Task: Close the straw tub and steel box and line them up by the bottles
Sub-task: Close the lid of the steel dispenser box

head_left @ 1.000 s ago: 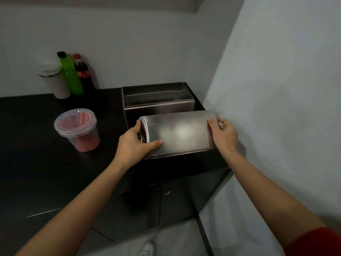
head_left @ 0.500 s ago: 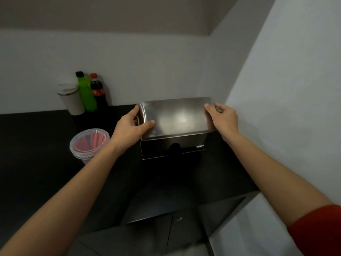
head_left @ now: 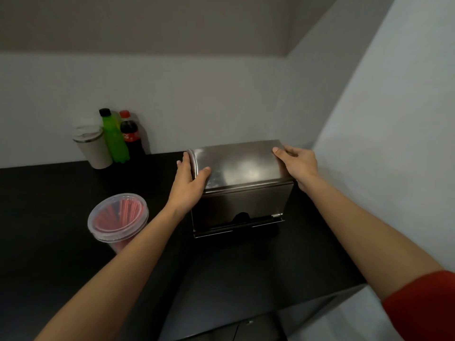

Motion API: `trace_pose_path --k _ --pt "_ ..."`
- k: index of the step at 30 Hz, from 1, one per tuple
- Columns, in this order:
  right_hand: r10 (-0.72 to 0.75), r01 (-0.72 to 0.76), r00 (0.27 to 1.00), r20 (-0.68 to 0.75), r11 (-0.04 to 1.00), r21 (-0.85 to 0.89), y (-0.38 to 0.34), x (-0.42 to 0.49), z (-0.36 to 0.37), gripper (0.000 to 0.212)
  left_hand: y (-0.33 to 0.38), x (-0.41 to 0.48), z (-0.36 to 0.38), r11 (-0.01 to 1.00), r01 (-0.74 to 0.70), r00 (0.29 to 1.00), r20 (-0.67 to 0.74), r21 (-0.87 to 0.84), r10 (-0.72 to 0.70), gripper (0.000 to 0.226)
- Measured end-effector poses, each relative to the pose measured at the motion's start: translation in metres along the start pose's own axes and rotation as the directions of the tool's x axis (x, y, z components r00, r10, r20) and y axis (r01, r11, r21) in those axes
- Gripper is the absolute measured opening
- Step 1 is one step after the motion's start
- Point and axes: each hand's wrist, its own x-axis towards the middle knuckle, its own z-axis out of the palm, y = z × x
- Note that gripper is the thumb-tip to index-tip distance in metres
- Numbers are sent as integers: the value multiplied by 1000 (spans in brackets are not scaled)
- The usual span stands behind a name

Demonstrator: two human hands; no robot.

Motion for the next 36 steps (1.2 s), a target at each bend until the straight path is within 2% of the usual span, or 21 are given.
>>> trace_pose_path --k 3,10,26,36 --pt "-6 7 1000 24 999 -37 2 6 3 49 -3 3 1 999 36 999 -1 -7 -36 74" --pt "44 -26 994 97 985 -172 10 14 3 60 -6 3 3 993 89 996 27 -82 -87 77" --pt "121 -96 985 126 978 -185 21 19 9 54 -9 14 7 991 137 991 1 7 -137 79" --pt "103 -73 986 128 972 -224 21 22 13 57 -13 15 8 989 144 989 -13 -31 -145 81"
